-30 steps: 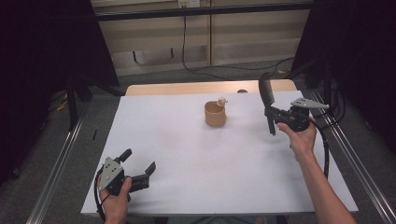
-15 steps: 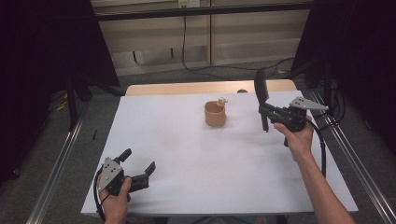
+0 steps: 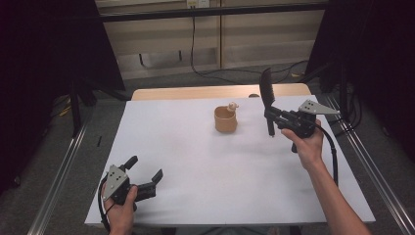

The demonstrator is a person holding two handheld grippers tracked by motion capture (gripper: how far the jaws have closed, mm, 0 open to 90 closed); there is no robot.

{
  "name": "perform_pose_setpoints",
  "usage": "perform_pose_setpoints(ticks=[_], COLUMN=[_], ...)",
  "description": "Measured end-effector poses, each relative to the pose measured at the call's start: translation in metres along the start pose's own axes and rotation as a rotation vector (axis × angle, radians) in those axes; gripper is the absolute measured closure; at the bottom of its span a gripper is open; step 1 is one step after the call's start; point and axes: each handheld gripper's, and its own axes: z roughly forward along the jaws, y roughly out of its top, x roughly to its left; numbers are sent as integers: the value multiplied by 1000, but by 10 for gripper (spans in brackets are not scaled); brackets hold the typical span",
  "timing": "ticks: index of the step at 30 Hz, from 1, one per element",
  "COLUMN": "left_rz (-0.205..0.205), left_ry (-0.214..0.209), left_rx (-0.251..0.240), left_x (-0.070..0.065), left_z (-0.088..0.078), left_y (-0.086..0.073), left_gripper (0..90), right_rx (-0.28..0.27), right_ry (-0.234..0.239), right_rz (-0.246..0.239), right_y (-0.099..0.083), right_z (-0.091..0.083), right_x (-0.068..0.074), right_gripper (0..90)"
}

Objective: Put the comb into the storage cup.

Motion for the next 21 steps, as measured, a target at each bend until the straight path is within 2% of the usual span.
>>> perform_pose_setpoints(ticks=[9,21], left_rz=[-12,-7], left_ry=[-2,-11], left_rx=[-13,-9], left_x=[0,1], left_z=[0,2], left_y=[0,1], left_gripper=[21,21], right_rx=[-3,-14], right_ry=[28,65], right_rz=[-17,-27], right_y=[3,12], right_z=[13,41], right_x=[9,23], right_gripper=[728,728])
